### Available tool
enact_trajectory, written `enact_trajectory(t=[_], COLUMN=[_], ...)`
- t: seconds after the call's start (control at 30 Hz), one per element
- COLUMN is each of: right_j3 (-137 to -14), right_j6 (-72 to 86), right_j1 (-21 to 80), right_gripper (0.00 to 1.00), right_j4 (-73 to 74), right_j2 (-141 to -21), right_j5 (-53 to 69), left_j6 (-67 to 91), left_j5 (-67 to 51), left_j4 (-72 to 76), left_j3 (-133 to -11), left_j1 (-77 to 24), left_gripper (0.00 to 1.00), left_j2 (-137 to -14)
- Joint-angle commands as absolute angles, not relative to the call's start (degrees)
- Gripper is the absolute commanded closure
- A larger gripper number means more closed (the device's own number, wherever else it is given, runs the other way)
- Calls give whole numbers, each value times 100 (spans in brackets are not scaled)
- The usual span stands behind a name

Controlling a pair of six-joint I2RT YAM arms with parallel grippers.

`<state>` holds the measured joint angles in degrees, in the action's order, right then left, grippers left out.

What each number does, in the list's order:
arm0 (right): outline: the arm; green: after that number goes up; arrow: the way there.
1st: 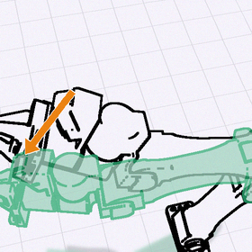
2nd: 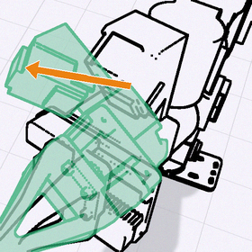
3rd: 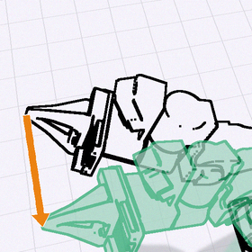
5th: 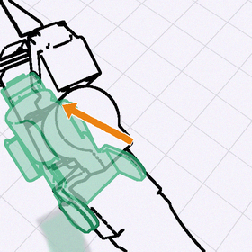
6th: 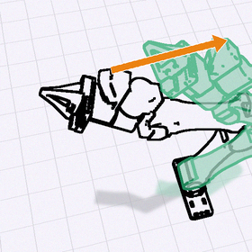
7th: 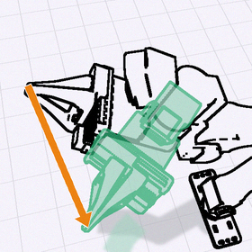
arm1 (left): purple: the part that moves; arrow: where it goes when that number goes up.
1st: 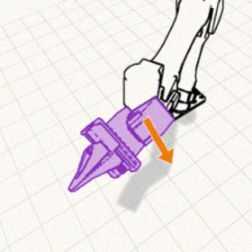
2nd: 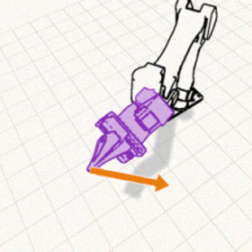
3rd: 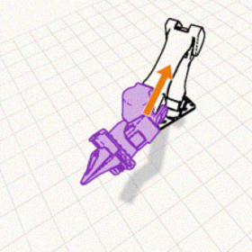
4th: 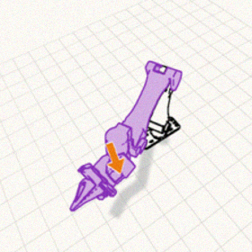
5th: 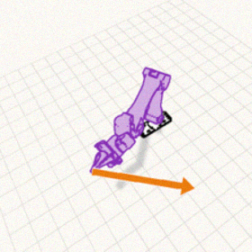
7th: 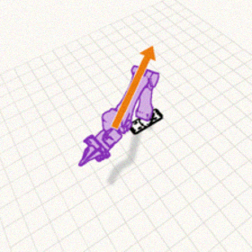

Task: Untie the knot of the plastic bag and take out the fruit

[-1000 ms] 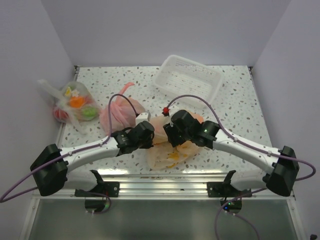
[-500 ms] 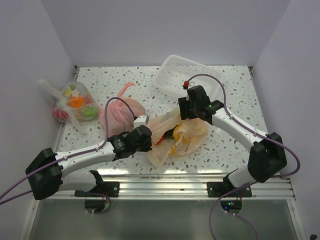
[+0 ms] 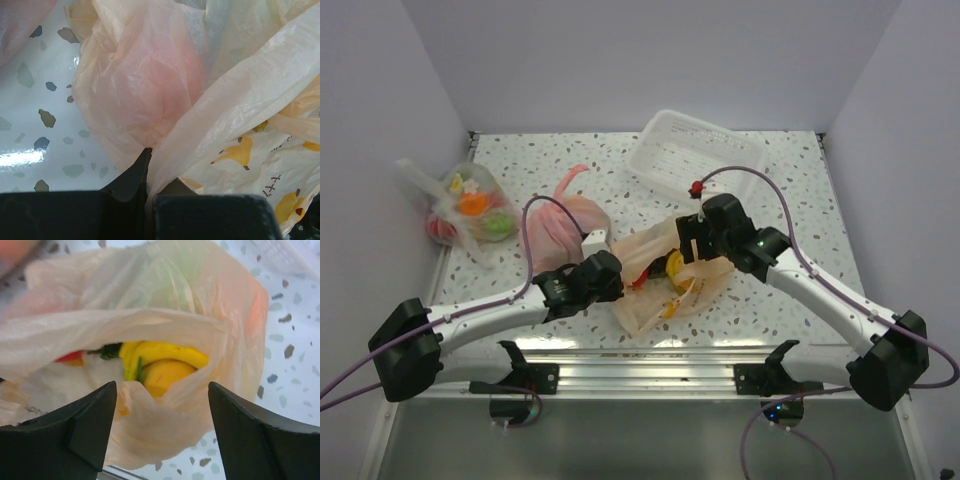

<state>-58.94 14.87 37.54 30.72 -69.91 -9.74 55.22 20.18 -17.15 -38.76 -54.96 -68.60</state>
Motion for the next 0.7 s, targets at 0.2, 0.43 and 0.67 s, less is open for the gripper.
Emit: enact_trajectory(t=[0.2, 0.43, 0.67], right_j3=[-5002, -4509, -5000], right_j6=[2485, 3049, 2673], right_j1=[3552, 3384, 3542], right_gripper=[82, 82, 50], right_j4=[4368, 4306, 4395], right_j2=[-6532, -6320, -5160], right_j5=[-2329, -2171, -2339], left_j6=[5906, 5977, 5968], left_j5=[2470, 2505, 2593], left_j4=[-1521, -1529, -1591], left_j3=[-3797, -3674, -3674], left_j1=[-5572, -5599, -5616], left_gripper=[99, 99, 99], left_j2=[-6557, -6390, -6310])
